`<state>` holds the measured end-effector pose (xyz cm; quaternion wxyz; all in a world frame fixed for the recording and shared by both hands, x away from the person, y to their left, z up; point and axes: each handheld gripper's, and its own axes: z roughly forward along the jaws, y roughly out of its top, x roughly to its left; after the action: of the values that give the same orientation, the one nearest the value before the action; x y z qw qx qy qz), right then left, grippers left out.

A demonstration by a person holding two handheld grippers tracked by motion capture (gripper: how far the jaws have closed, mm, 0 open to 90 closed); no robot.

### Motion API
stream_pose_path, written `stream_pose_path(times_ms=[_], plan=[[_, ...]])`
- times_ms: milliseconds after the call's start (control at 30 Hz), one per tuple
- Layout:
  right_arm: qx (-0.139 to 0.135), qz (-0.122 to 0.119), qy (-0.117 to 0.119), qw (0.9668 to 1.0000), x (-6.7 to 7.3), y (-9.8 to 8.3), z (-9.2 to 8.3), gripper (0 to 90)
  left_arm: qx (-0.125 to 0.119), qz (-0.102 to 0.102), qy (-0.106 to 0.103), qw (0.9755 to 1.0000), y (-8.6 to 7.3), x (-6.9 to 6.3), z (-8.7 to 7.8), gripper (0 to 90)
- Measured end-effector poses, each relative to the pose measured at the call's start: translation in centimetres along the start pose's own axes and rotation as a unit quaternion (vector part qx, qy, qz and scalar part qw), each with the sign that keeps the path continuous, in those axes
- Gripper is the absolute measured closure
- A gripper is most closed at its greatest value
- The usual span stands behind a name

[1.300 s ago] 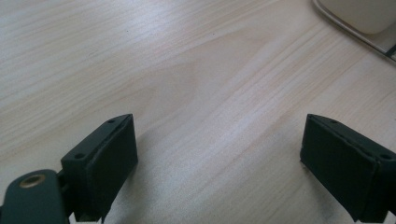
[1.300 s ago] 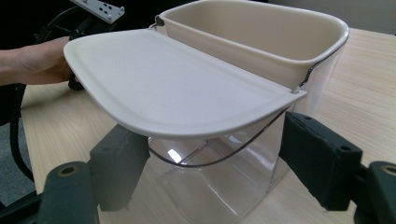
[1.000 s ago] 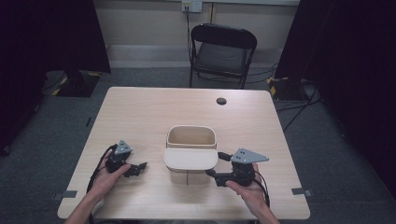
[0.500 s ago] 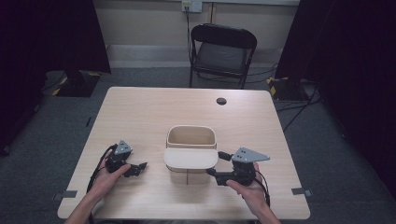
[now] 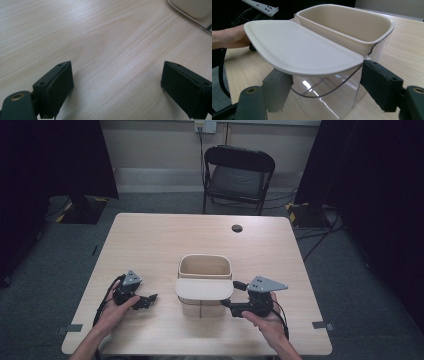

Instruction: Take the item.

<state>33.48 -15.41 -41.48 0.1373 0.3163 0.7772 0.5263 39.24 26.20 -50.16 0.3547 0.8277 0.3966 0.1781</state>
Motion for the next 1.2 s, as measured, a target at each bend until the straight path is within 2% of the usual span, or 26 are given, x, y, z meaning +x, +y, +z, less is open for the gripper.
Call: stream_pose_path(times_ms=[433, 500, 1200], plan=[[-0.013, 0.007, 0.0, 0.9999, -0.1, 0.2, 0.0, 26.5, -0.001, -0.007, -0.001, 1.0, 0.0, -0.1, 0.0, 10.2], [-0.014, 0.007, -0.001, 0.9999, -0.1, 0.4, 0.0, 27.0, -0.001, -0.002, 0.0, 1.0, 0.0, 0.0, 0.0, 10.2], [-0.026, 0.004, -0.002, 0.9996, -0.1, 1.1, -0.3, 29.0, 0.0, -0.002, 0.0, 1.0, 0.0, 0.0, 0.0, 10.2]])
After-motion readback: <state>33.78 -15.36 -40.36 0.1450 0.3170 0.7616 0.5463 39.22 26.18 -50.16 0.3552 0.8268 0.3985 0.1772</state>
